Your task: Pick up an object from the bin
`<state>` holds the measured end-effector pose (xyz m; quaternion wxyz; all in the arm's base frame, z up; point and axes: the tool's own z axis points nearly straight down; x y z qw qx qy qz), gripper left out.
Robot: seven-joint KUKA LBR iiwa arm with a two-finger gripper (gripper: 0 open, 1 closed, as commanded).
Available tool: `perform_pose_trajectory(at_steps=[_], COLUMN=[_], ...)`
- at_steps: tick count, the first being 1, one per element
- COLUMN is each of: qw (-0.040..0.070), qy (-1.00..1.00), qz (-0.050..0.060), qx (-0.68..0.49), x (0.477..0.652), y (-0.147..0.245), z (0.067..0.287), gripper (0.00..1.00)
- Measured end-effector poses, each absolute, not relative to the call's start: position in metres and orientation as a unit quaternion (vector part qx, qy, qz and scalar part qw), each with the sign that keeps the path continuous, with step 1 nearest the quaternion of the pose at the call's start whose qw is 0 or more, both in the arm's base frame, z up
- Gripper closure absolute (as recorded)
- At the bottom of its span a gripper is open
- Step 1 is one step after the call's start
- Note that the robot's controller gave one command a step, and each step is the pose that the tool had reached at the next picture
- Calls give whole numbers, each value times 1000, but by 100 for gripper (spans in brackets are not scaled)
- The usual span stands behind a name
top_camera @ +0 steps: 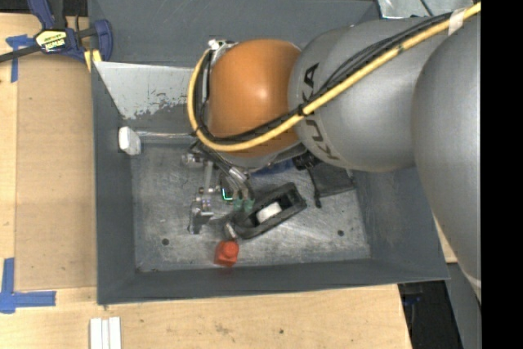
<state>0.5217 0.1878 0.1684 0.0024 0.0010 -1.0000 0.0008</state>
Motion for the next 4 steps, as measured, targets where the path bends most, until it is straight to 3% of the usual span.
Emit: perform_pose_trajectory(at_steps=[1,2,3,4], qw=[2,-4,-4,-8], qy=[-996,-998,-999,-999], qz=[1,-3,1,-1], qx=[-91,65,36,41], x=[502,489,508,510], y=[135,84,5,10], z=[114,73,79,81], gripper=[0,0,0,100])
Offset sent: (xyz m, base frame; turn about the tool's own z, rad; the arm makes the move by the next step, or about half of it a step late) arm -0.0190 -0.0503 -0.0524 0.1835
